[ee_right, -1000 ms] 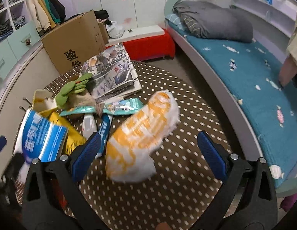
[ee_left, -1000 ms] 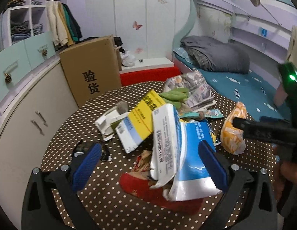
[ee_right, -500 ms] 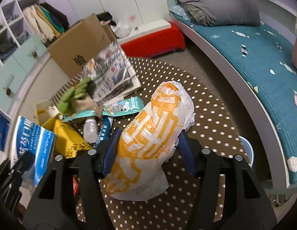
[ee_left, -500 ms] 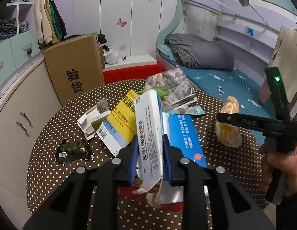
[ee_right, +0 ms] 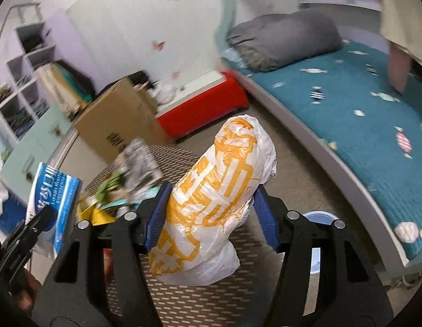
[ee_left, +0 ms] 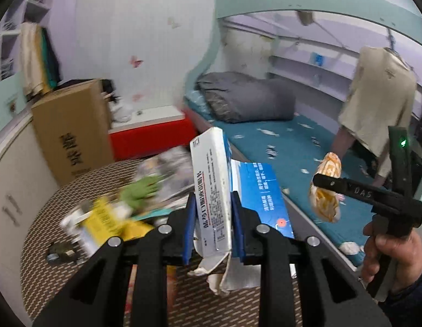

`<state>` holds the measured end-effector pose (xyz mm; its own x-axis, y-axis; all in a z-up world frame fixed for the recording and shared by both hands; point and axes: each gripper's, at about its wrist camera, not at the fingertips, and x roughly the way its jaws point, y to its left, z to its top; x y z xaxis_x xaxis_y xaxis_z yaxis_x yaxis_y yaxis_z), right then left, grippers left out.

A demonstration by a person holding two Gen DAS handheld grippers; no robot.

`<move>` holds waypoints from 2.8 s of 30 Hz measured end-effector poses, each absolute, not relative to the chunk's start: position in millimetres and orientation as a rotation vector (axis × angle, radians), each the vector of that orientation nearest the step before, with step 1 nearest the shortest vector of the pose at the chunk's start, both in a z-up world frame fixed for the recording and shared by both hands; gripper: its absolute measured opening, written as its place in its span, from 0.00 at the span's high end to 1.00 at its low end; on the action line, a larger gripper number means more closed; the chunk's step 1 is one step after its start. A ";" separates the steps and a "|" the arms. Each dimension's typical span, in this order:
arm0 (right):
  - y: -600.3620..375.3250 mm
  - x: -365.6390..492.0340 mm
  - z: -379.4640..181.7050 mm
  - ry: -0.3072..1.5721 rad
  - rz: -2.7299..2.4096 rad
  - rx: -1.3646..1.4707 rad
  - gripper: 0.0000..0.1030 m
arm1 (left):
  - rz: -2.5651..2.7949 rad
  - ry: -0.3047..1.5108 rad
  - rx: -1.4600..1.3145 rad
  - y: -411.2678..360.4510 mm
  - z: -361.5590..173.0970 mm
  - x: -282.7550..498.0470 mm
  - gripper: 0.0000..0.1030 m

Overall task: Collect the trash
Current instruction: 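Carry both items to the blue bin and open both tools over it, then return to the table and grasp the red paper bag with the right tool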

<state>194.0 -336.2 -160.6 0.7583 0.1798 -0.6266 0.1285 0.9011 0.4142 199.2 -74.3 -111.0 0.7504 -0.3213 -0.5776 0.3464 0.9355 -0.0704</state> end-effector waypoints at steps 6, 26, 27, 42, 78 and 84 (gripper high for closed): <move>-406.0 191.3 -213.1 0.807 -0.104 0.517 0.42 | -0.482 0.679 0.065 -155.9 -128.2 217.8 0.77; -497.2 208.0 -383.5 1.030 -0.252 0.783 0.09 | -0.598 0.912 0.213 -289.7 -220.7 269.9 0.76; -499.0 203.7 -376.4 1.008 -0.262 0.787 0.09 | -0.603 0.922 0.223 -294.9 -224.9 271.2 0.76; -518.8 134.8 -244.4 0.634 -0.350 0.709 0.06 | -0.638 0.997 0.335 -350.9 -260.6 286.9 0.16; -310.9 137.2 -108.1 0.556 -0.054 0.367 0.06 | -0.415 0.602 0.084 -121.1 -107.7 177.1 0.10; -244.8 155.4 -121.3 0.637 0.097 0.299 0.06 | -0.296 0.610 0.031 -57.4 -116.5 173.0 0.10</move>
<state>155.4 -244.8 -121.3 0.8012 0.1806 -0.5705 0.0022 0.9525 0.3046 173.0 -57.4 -116.5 0.7791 -0.2646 -0.5684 0.2829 0.9574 -0.0579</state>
